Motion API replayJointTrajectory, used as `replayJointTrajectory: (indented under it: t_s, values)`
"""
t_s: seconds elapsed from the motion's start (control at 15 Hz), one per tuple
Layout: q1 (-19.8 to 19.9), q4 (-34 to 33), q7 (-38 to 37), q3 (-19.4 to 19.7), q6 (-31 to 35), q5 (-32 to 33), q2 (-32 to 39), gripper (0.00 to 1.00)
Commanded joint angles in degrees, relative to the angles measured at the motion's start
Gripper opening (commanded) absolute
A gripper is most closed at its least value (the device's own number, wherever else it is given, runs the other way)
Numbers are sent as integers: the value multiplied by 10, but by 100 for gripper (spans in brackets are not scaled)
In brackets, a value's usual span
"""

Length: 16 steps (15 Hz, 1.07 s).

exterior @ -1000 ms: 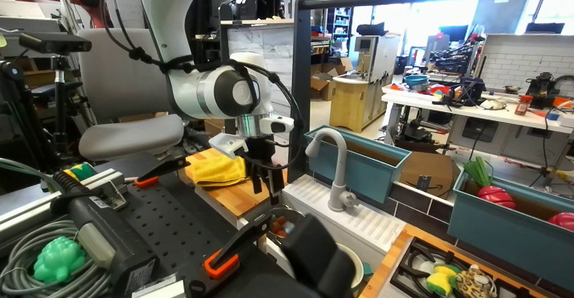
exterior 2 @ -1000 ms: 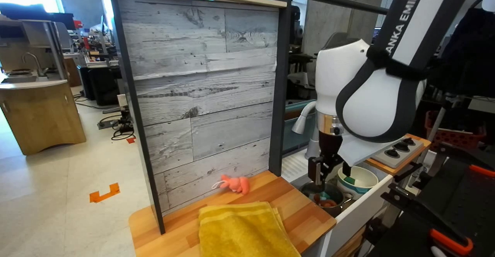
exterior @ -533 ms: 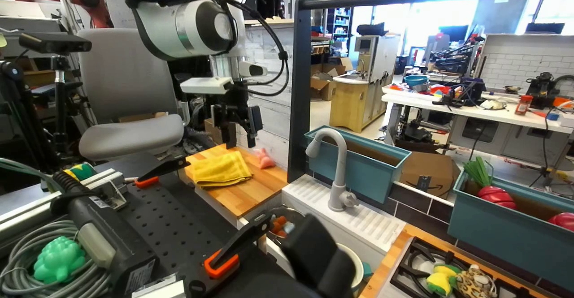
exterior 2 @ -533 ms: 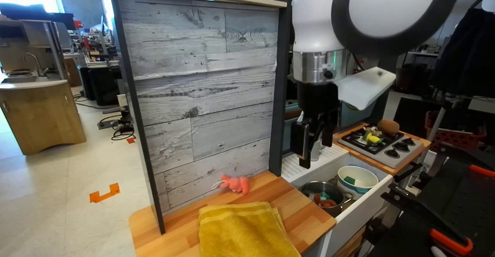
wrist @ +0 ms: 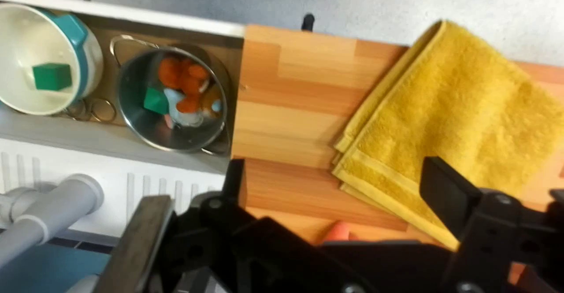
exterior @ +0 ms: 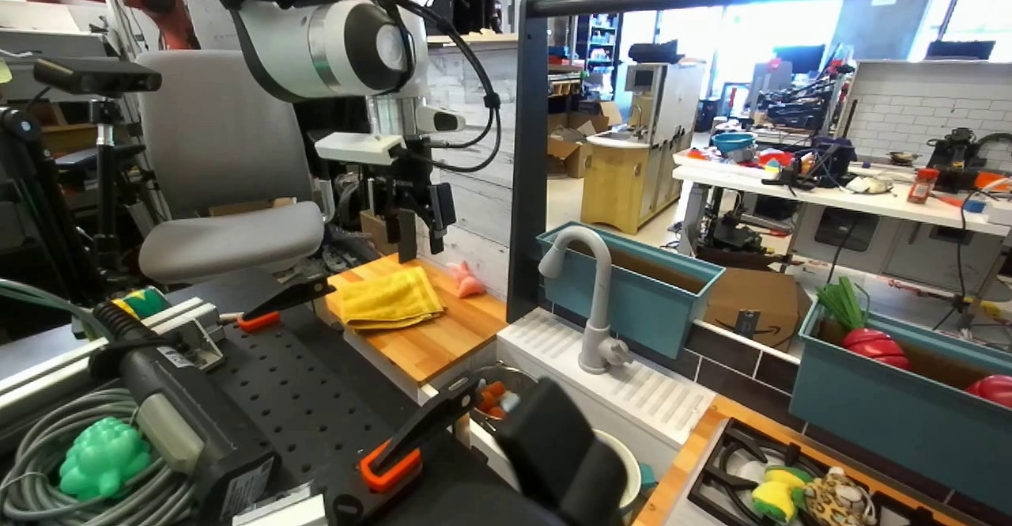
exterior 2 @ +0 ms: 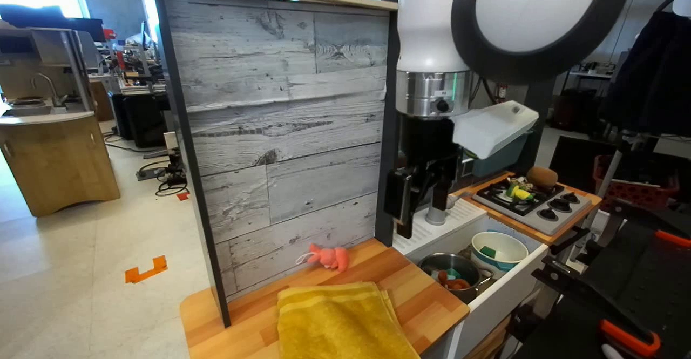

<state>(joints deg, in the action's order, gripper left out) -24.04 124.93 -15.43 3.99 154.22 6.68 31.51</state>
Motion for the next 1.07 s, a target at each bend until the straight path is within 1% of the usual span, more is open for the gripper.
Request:
replayJointTrajectory:
  t_s: [0.0, 0.27, 0.4, 0.6, 0.73, 0.8, 0.87, 1.0]
  values:
    - [-8, -95, -47, 2, 82, 13, 105, 100]
    - [-77, -191, -71, 64, 128, 29, 211, 100]
    - [-103, -229, -68, 87, 163, 30, 255, 100]
    - [-126, -280, -53, 107, 211, 7, 304, 100]
    - [-135, -307, -46, 118, 227, -4, 331, 100]
    - [-135, -318, -43, 121, 231, -8, 342, 96]
    - [-135, -327, -41, 124, 232, -12, 352, 83]
    - [-129, -341, -39, 125, 230, -15, 365, 69]
